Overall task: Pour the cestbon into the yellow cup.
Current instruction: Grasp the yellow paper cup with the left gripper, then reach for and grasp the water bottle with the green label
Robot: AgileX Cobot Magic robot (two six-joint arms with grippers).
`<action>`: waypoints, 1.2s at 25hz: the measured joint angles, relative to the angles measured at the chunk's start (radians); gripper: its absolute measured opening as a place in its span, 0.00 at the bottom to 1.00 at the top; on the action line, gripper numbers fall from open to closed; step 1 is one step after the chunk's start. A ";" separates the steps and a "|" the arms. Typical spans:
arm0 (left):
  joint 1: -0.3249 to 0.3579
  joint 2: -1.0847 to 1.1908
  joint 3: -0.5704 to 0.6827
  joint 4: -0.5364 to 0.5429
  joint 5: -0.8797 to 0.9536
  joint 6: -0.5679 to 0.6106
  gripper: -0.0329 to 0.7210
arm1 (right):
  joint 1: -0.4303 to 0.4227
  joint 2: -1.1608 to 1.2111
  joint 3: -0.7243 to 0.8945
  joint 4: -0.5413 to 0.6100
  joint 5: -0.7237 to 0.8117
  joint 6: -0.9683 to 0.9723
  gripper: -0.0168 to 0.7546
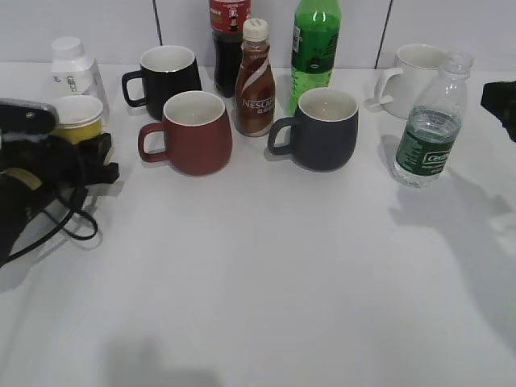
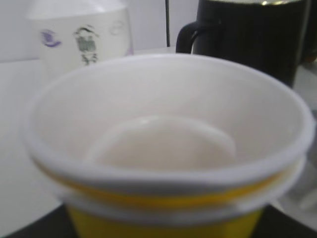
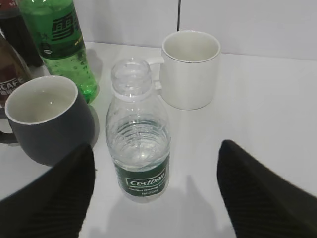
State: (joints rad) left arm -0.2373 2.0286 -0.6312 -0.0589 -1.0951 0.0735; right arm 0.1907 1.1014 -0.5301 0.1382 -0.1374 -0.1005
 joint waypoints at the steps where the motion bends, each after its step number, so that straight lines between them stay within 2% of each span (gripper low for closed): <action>1: 0.000 -0.020 0.029 0.000 -0.013 0.000 0.55 | 0.000 0.000 0.000 0.000 0.000 0.000 0.77; 4: 0.000 -0.086 0.122 0.034 -0.081 0.000 0.55 | 0.000 0.008 0.000 0.000 -0.004 0.001 0.77; 11: 0.000 -0.182 0.289 0.301 -0.109 0.000 0.54 | 0.019 0.094 0.000 -0.005 -0.009 0.049 0.77; 16: 0.000 -0.204 0.326 0.489 -0.111 -0.089 0.54 | 0.111 0.171 0.000 -0.057 -0.044 0.053 0.77; 20: -0.001 -0.216 0.326 0.601 -0.113 -0.168 0.54 | 0.128 0.260 0.024 -0.033 -0.166 0.054 0.77; 27: -0.004 -0.221 0.314 0.642 -0.113 -0.184 0.54 | 0.129 0.351 0.114 0.029 -0.399 0.054 0.77; 30: -0.031 -0.221 0.285 0.645 -0.113 -0.186 0.54 | 0.129 0.414 0.134 0.041 -0.513 0.055 0.77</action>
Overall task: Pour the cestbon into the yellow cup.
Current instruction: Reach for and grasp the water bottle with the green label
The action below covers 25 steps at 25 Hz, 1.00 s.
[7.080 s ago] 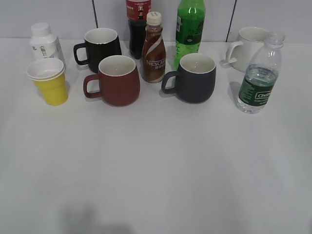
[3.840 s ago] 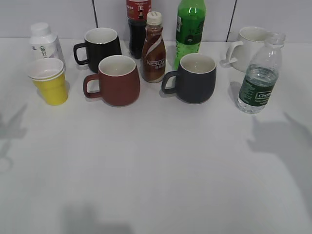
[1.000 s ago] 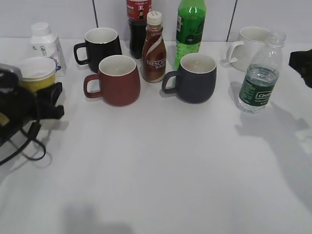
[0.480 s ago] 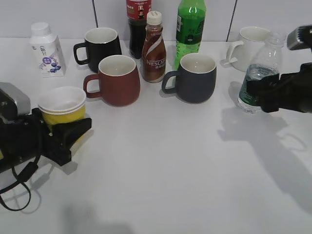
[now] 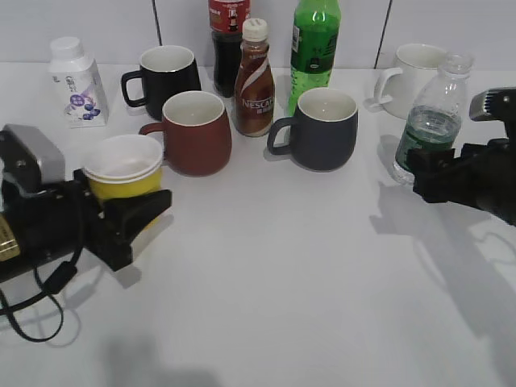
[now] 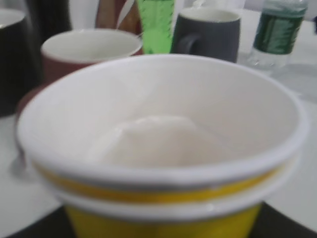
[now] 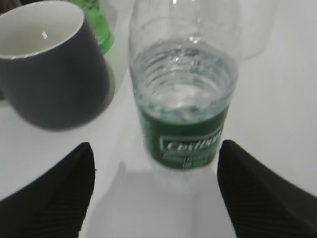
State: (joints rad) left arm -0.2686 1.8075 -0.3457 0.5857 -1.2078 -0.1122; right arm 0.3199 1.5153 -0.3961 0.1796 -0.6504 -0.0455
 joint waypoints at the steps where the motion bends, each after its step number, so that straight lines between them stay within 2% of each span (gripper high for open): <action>1: -0.015 0.000 -0.013 0.003 0.000 0.000 0.54 | 0.000 0.029 0.001 0.000 -0.056 0.000 0.77; 5: -0.082 0.000 -0.071 0.025 0.000 -0.001 0.54 | 0.001 0.165 0.001 0.000 -0.287 0.000 0.79; 11: -0.176 0.001 -0.148 0.029 0.052 -0.001 0.54 | 0.001 0.364 0.001 -0.028 -0.508 0.000 0.81; 17: -0.216 0.021 -0.192 0.029 0.067 -0.001 0.54 | 0.001 0.428 -0.022 -0.005 -0.541 0.000 0.81; 25: -0.219 0.023 -0.192 0.027 0.067 -0.001 0.54 | 0.001 0.445 -0.115 0.007 -0.557 0.000 0.81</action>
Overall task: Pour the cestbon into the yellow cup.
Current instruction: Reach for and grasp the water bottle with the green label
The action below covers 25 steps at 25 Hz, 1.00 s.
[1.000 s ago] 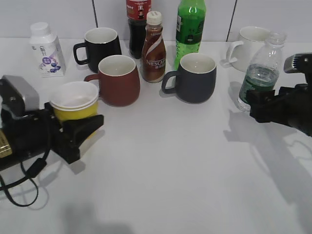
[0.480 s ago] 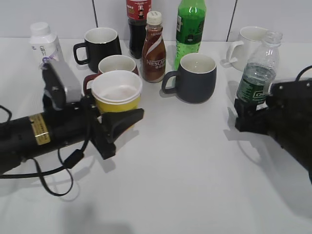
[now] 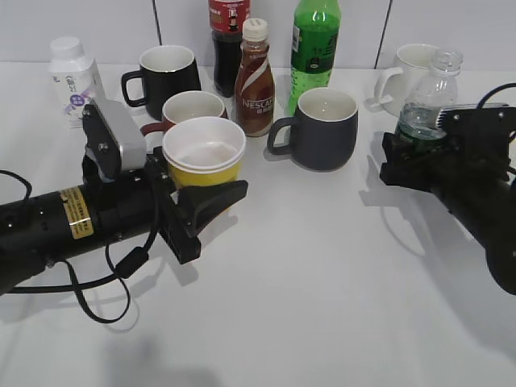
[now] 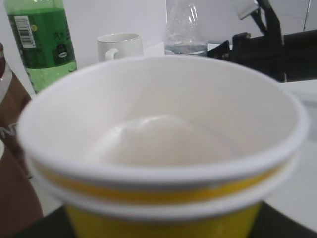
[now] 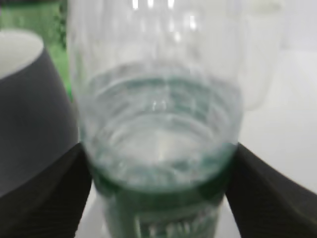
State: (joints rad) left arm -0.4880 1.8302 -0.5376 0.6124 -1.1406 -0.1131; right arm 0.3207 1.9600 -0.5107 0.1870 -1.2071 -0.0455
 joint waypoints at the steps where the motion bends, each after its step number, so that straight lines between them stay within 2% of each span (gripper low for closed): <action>1: 0.000 0.000 0.000 0.000 0.001 0.000 0.54 | 0.000 0.007 -0.010 0.001 0.000 0.000 0.81; 10: 0.000 0.001 0.000 0.000 0.001 0.000 0.54 | 0.000 0.020 -0.081 0.047 0.055 0.000 0.77; 15: 0.000 0.027 -0.003 0.000 0.002 -0.009 0.54 | 0.000 0.020 -0.107 0.048 0.107 -0.001 0.64; 25: -0.009 0.038 -0.058 0.013 0.048 -0.093 0.54 | 0.000 -0.031 -0.051 0.041 0.120 -0.129 0.63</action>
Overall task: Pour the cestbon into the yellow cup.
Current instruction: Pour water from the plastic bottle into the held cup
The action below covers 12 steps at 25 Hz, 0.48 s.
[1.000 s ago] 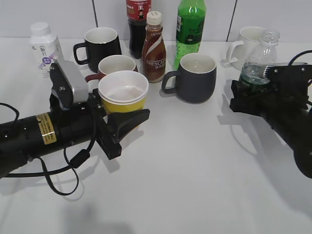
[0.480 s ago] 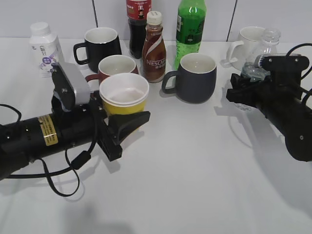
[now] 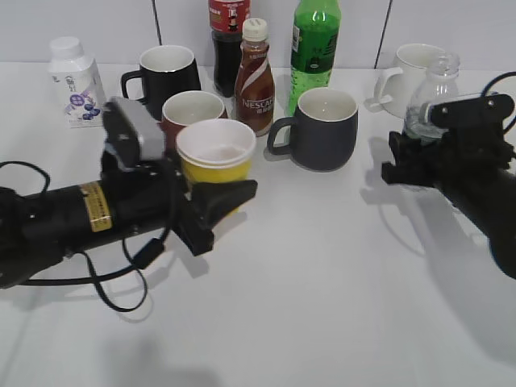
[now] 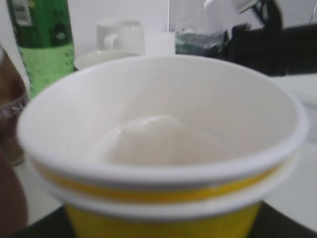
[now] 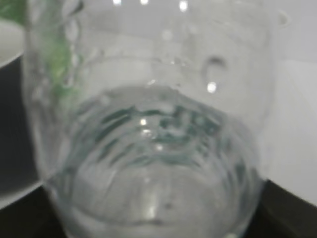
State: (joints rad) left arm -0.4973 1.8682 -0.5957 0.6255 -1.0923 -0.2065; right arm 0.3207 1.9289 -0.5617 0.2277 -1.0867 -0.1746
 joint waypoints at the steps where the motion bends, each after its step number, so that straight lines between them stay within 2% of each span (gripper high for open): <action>1: -0.010 0.000 -0.008 0.000 0.026 -0.003 0.54 | 0.000 -0.025 0.023 -0.015 0.008 -0.028 0.63; 5: -0.076 0.001 -0.048 0.004 0.112 -0.008 0.54 | 0.000 -0.136 0.092 -0.157 0.022 -0.097 0.63; 12: -0.172 0.032 -0.135 0.006 0.202 -0.008 0.54 | 0.000 -0.262 0.088 -0.410 0.030 -0.152 0.63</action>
State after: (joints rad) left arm -0.6694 1.8998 -0.7311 0.6317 -0.8898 -0.2149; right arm 0.3207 1.6673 -0.4737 -0.1819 -1.0562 -0.3269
